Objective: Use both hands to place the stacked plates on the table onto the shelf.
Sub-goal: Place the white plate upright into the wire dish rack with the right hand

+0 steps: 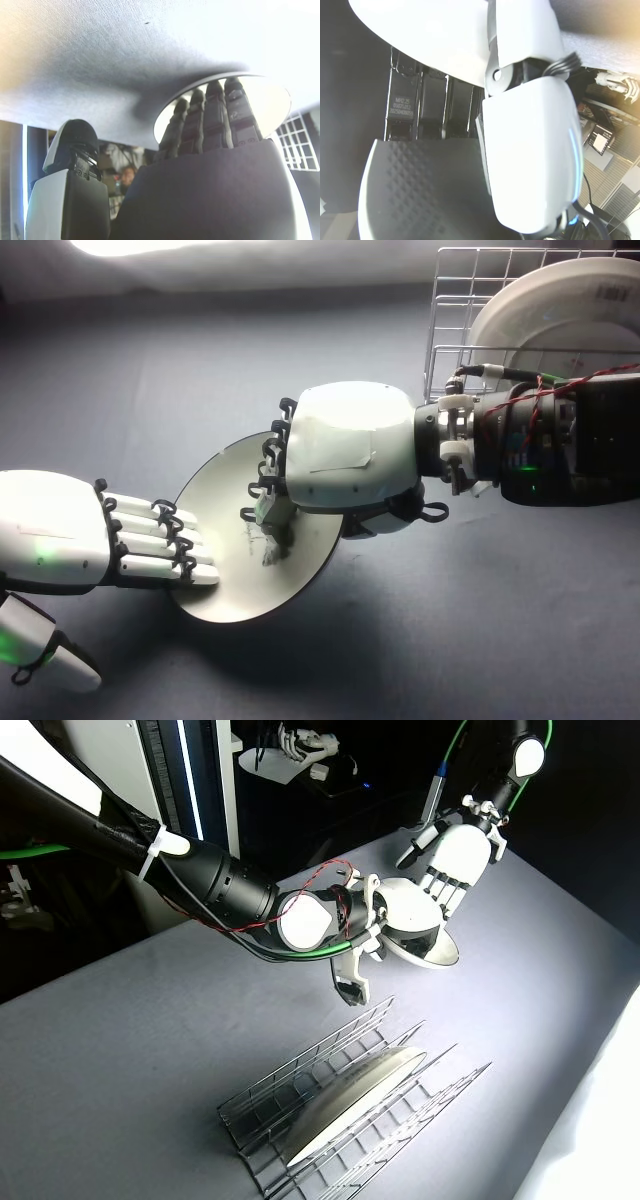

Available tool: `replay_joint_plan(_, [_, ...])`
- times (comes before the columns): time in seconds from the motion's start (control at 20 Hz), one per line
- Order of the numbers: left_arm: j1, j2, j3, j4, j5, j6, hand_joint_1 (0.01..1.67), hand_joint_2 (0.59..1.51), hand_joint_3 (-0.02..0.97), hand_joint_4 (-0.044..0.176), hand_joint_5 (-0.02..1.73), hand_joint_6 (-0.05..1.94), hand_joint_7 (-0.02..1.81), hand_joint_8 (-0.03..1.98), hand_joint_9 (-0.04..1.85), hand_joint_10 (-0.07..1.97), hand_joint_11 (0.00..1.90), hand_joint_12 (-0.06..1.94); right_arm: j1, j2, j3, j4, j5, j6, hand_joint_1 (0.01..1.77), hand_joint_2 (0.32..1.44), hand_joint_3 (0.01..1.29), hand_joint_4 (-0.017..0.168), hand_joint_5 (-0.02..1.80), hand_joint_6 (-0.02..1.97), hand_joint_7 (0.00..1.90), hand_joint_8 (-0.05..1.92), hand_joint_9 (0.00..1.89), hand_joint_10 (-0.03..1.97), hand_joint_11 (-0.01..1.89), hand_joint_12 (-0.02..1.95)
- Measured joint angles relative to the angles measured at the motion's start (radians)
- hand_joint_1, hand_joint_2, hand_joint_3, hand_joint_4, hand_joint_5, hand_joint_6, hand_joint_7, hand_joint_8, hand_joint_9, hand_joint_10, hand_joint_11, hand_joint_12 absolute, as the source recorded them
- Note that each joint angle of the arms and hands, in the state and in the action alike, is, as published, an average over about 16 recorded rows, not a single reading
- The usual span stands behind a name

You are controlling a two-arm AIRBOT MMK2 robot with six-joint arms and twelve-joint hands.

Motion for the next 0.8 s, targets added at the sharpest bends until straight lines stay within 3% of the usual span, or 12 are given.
replay_joint_plan(0.35, [-0.034,0.009,0.007,0.004,-0.005,-0.007,0.20,1.201,0.010,-0.002,0.00,-0.02,0.01,-0.01,0.02,0.01,0.01,-0.01,0.010,0.045,-0.038,0.031,0.008,0.003,1.43,0.86,0.01,-0.001,1.05,0.48,1.11,0.48,1.09,0.81,1.02,0.75])
replay_joint_plan(0.8, [-0.110,0.032,0.052,-0.006,-0.034,-0.034,0.19,1.203,0.011,-0.001,0.02,0.01,0.02,-0.01,0.02,0.01,0.01,0.00,0.041,0.140,-0.126,0.105,-0.004,0.009,1.41,0.90,0.01,0.002,1.14,0.51,1.19,0.65,1.14,0.80,1.01,0.90])
